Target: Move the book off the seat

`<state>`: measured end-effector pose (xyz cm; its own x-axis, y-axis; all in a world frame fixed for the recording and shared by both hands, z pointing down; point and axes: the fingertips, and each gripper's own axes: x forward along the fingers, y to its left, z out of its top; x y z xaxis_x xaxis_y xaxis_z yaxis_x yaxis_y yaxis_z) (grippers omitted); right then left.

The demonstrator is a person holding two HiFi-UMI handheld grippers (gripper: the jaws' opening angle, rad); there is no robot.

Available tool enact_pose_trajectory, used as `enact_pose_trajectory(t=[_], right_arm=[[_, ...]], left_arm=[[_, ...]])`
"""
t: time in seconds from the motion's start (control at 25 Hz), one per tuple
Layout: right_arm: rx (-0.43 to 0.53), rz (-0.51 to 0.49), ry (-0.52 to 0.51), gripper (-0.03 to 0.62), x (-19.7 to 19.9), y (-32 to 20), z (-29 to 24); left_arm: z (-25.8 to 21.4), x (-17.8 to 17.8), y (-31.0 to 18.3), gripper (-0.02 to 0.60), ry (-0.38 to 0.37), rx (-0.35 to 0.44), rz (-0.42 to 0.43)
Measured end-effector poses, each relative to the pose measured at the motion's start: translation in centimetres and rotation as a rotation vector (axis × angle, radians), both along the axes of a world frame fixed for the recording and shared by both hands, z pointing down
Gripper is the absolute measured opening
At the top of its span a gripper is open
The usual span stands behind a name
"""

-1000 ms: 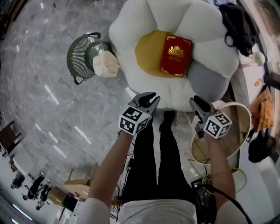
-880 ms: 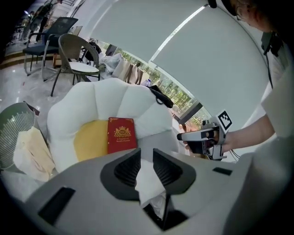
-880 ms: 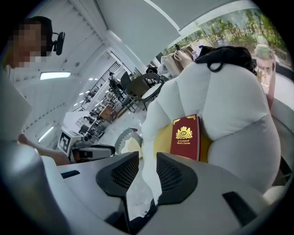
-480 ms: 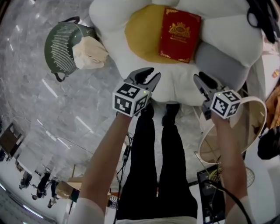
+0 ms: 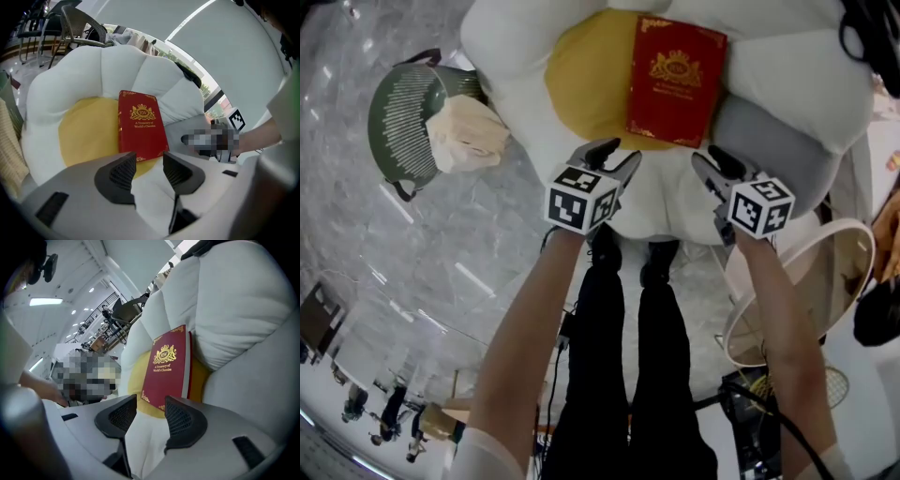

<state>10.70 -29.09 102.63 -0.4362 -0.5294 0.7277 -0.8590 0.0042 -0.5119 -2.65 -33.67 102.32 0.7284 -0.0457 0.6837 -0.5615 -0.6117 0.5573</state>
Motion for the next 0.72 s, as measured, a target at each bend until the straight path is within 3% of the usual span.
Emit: enact_pose_trajectory(t=[0.32, 0.56, 0.72], right_arm=[[-0.029, 0.028, 0.055, 0.243, 0.5, -0.7, 4.8], [-0.055, 0.055, 0.119, 0.285, 1.3, -1.4, 7.5], [-0.071, 0.101, 0.139, 0.312, 1.5, -1.7, 8.9]], left_arm=[[6.5, 1.2, -1.3, 0.198, -0.069, -0.020, 0.008], [9.7, 2.0, -2.1, 0.315, -0.096, -0.089, 0.041], [11.0, 3.3, -2.1, 0.341, -0.071, -0.116, 0.086]])
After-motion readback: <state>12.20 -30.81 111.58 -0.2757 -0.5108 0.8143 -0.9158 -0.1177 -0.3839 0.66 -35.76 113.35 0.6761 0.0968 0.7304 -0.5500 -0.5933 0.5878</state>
